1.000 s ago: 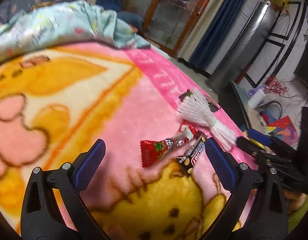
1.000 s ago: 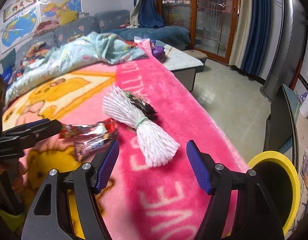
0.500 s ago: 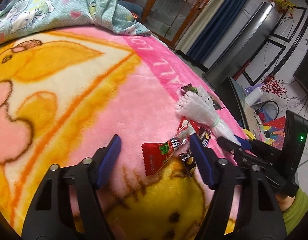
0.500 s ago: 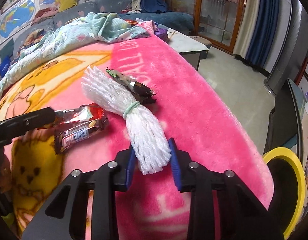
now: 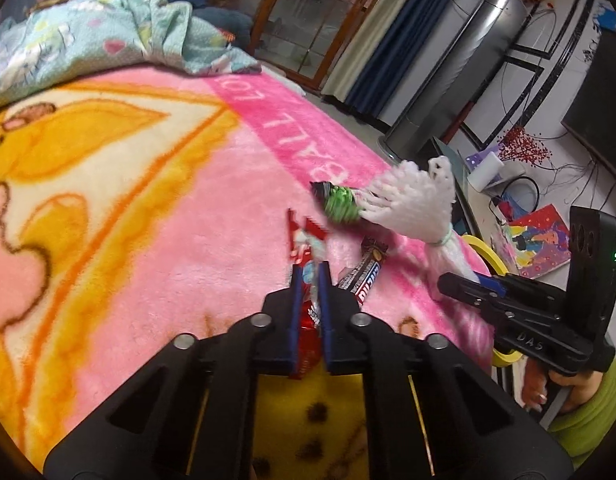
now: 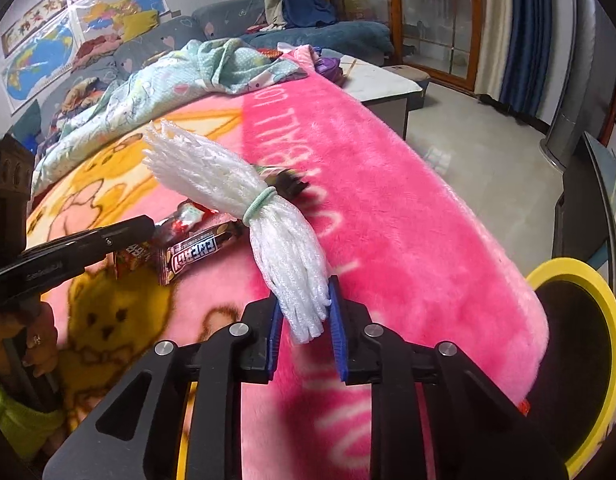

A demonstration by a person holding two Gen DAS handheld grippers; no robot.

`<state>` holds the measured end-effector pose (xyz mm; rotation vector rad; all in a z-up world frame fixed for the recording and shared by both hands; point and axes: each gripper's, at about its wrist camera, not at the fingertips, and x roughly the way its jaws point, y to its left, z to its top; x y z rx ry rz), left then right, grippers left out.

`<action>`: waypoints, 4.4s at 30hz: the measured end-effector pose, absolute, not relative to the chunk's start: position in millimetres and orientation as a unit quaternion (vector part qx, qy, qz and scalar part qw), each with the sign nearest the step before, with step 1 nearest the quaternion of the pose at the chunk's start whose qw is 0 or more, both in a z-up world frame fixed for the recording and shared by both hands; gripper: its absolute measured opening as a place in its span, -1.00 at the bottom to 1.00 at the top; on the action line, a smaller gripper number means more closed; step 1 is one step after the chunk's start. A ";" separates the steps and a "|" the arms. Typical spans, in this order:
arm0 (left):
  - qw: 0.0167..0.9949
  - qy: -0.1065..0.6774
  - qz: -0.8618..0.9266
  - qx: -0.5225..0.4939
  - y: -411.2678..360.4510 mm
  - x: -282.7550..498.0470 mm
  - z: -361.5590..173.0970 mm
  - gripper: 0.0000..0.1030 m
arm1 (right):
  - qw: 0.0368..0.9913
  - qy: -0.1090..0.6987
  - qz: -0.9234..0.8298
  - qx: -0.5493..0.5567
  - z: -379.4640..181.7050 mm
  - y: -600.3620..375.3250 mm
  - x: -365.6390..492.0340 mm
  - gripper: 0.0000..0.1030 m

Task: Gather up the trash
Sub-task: 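Grasp the red candy wrapper with the left tool while the right tool grasps the white foam net, then carry the red wrapper and white foam net over the yellow bin and open both tools, then move both tools back over the green packet and chocolate bar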

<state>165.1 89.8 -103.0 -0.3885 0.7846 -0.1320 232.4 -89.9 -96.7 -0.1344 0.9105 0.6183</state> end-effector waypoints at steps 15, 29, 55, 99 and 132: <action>0.925 0.324 -0.077 -0.185 76.5 146.9 -63.0 -0.96 | 0.860 0.426 0.279 -0.020 -73.8 -134.5 218.0 -0.61; 0.929 0.310 -0.134 -0.151 19.1 146.6 -44.2 -0.96 | 0.881 0.409 0.235 0.026 -57.8 -194.0 219.2 -0.61; 0.908 0.329 -0.246 -0.079 -114.4 171.6 -50.5 -0.96 | 0.892 0.421 0.098 0.132 -81.8 -326.4 232.9 -0.60; 0.948 0.287 -0.132 -0.048 -80.4 178.4 -55.1 0.72 | 0.915 0.361 0.126 0.125 -56.3 -306.6 220.0 0.29; 0.922 0.379 -0.027 -0.075 46.4 169.7 -91.2 0.45 | 0.873 0.404 0.274 0.016 -48.3 -119.4 252.3 0.32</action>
